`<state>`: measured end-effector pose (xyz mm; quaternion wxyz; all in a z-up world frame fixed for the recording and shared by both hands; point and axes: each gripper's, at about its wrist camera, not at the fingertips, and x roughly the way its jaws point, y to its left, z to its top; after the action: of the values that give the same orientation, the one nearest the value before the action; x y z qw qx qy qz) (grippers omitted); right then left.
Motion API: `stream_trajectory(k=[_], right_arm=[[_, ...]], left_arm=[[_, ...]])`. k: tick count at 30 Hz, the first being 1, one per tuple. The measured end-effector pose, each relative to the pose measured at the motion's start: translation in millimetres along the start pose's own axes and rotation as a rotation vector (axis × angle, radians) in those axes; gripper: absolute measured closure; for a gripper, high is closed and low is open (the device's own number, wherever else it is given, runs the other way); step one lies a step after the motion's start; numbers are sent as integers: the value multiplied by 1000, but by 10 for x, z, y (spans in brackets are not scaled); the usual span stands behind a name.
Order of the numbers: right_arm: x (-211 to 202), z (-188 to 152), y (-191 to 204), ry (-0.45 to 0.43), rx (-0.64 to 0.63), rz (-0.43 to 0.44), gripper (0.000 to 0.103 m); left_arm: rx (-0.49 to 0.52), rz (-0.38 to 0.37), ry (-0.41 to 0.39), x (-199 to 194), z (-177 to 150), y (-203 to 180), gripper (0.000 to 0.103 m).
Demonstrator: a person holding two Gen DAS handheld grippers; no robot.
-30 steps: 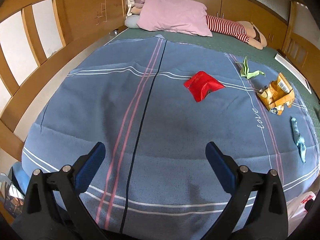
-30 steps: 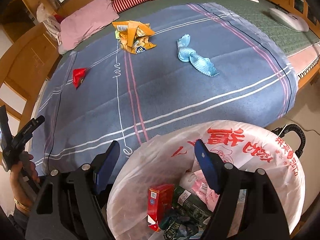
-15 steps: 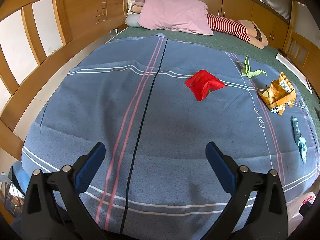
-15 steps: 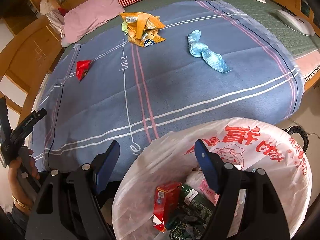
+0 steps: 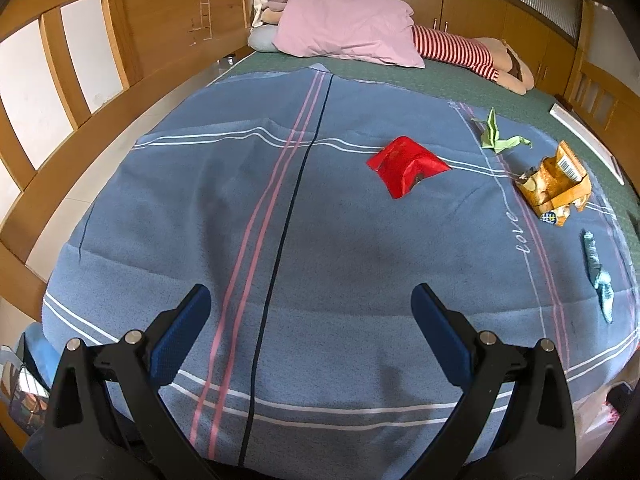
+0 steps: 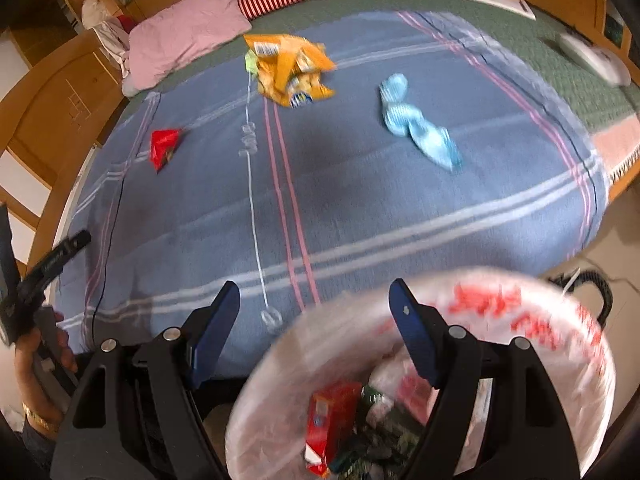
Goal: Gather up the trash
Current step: 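Reach the left tool to the red packet while the right tool approaches the blue cloth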
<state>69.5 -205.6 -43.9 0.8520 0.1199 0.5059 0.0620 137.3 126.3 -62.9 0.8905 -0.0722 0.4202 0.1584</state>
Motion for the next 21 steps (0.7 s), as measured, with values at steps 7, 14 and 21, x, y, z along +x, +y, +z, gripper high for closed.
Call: stream_trajectory(k=[7, 14, 21], right_arm=[[361, 672, 563, -85, -118, 65, 27], [1147, 1348, 1551, -74, -226, 160, 27], [2147, 1754, 2383, 22, -208, 120, 27]], left_arm=[[-310, -132, -4, -3, 20, 473, 3], [-567, -174, 4, 46, -79, 838, 3], [-632, -167, -15, 97, -78, 919, 3]])
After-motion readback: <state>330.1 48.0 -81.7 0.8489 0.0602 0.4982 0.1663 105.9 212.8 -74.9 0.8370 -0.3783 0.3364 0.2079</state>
